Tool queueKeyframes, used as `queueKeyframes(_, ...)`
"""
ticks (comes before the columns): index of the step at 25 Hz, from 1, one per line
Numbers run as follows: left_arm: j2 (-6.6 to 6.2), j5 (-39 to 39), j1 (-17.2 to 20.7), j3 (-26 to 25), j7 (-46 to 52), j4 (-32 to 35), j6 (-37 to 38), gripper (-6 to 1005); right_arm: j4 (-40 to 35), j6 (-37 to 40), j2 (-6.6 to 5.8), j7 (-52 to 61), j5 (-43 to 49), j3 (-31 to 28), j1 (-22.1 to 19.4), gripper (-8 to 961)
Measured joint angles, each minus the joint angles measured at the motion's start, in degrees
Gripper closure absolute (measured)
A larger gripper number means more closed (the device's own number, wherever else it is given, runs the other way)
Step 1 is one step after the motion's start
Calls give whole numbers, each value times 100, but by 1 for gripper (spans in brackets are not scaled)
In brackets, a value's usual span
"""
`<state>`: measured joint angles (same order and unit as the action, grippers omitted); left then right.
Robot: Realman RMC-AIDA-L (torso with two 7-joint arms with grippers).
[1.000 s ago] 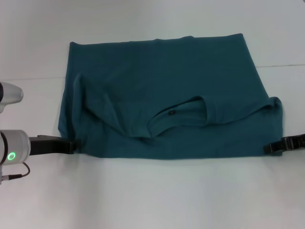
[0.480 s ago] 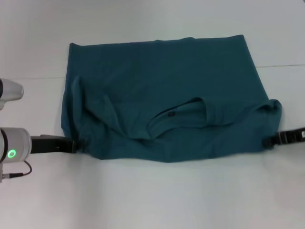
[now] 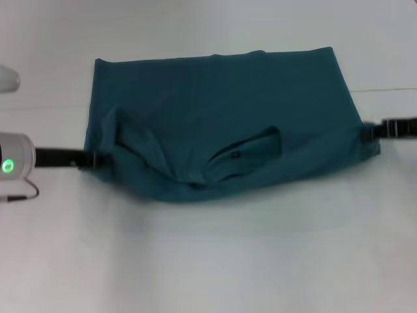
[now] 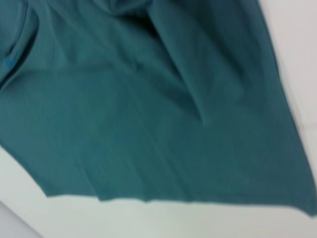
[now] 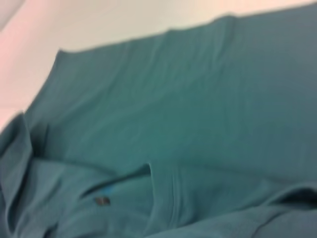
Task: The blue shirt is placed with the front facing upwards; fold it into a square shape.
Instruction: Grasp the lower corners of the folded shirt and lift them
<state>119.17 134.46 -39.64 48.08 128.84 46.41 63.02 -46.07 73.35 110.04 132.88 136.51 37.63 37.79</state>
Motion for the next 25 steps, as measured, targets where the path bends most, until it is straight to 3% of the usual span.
queueKeyframes(6, -200, -8, -446, -297, -1, -239, -99, 981, -40, -167, -84, 247, -4, -102, 347, 892)
queueKeyframes(14, -436, -11, -800, -595, 3, -392, -155, 981, -71, -428, -346, 691, -19, -274, 696, 892)
queueKeyframes(19, -459, -17, -841, -603, 5, -418, -164, 981, -71, -450, -389, 750, -19, -275, 728, 893)
queueKeyframes(25, -376, -42, -639, -607, 4, -334, 52, 981, -64, -307, -365, 700, -20, -281, 440, 893)
